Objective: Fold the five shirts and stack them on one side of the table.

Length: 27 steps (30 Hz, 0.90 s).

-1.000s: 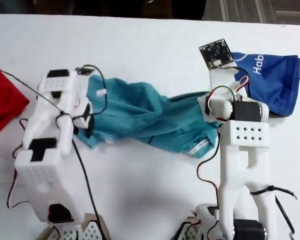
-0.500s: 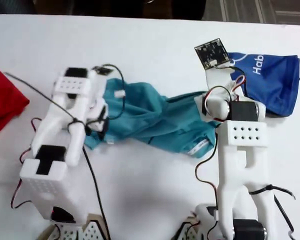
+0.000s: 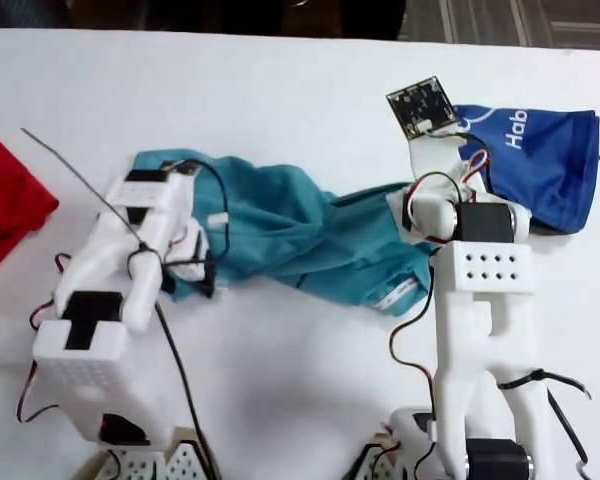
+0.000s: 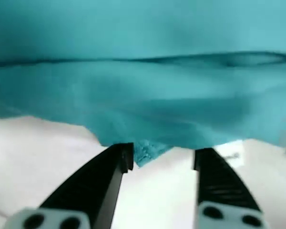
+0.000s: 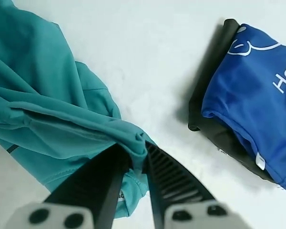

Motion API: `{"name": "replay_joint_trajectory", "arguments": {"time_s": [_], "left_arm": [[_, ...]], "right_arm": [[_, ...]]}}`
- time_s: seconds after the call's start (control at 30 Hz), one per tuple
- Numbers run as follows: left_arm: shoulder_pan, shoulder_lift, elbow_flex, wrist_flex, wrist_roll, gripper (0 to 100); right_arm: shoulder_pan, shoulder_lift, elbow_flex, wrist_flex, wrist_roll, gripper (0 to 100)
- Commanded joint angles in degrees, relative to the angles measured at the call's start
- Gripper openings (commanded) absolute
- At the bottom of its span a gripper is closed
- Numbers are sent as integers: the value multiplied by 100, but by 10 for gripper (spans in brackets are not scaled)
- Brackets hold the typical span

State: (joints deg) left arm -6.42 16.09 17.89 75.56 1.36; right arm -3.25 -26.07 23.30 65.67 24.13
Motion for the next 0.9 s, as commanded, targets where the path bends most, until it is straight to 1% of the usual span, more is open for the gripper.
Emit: {"name": "replay_joint_trajectory", "arguments": {"time_s": [0.0,0.17,0.27,0.33,0.4,0.47,0.5,0.67,0.8,0.87], "left_arm": [[-62,-316,31,-97,9,251],[-53,-316,40,-123,9,248],[-53,-308,40,-141,9,210],[-53,-308,22,-141,9,133],[-53,-308,-4,-167,9,11],[-53,-308,-4,-176,9,39],[-53,-316,-13,-176,9,22],[9,-325,-13,-114,9,26],[9,-369,-13,141,0,32],[9,-387,-48,422,-264,78]], "right_arm": [[-31,-207,-18,-101,-9,19],[-31,-207,-18,-101,-9,19],[-31,-207,-18,-101,-9,19],[-31,-207,-18,-101,-9,19],[-31,-207,-18,-92,-18,19],[-31,-207,-18,-84,-18,19],[-31,-215,-18,-75,-18,19],[-40,-259,132,-101,-26,19],[-40,-259,290,-180,-18,19],[-31,-259,299,-189,-18,19]]}}
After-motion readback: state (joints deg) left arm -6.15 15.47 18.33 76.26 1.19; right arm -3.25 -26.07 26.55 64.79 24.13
